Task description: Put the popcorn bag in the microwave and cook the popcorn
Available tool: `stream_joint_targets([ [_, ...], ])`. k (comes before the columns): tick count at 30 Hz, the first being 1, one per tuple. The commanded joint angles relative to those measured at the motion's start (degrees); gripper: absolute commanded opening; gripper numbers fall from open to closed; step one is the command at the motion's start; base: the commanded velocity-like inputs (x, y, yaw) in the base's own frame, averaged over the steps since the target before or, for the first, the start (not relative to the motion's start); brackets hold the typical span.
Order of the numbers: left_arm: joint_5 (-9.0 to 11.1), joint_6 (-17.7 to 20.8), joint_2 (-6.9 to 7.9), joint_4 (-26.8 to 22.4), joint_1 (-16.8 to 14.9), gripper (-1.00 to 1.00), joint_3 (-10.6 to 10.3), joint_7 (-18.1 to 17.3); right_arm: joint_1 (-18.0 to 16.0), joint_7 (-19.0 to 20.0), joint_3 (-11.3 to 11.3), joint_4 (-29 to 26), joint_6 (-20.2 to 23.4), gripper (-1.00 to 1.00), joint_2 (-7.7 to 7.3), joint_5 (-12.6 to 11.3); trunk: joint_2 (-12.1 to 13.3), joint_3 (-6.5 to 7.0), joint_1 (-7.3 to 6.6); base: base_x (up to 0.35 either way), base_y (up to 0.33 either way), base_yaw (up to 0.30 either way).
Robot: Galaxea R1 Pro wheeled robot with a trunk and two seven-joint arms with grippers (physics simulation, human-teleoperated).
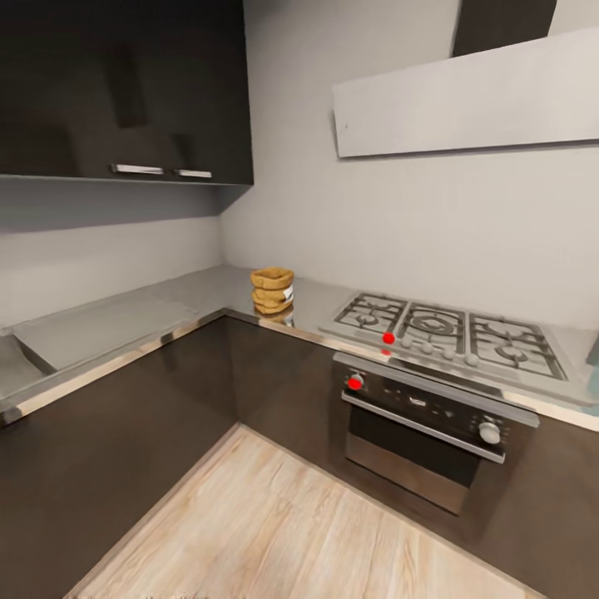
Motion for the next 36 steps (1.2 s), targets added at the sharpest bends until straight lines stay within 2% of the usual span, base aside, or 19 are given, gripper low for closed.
stream_joint_targets([
  [1,0.36,-0.03,-0.01,-0.06,0.03,1.0,0.01,0.0,-0.07,0.13,-0.49,0.12,-0.05,1.0,-0.03,0.51,-0.03,-0.05,0.0,0.01,0.01,0.273],
  [19,0.36,-0.03,-0.1,-0.15,0.02,1.0,0.01,0.0,-0.05,0.15,-0.3,0.12,-0.04,1.0,0.08,0.94,-0.03,-0.05,0.0,0.0,0.0,0.271],
  [33,0.39,-0.03,-0.13,-0.15,0.01,1.0,0.1,0.26,-0.05,0.22,0.12,0.03,0.1,1.0,0.31,1.52,-0.03,-0.05,0.0,0.004,0.0,0.02],
  [36,0.36,0.02,0.05,-0.08,-0.02,1.0,-0.06,0.19,-0.06,0.22,0.13,0.03,0.03,1.0,0.67,2.64,-0.03,-0.05,0.0,0.23,0.0,0.0],
])
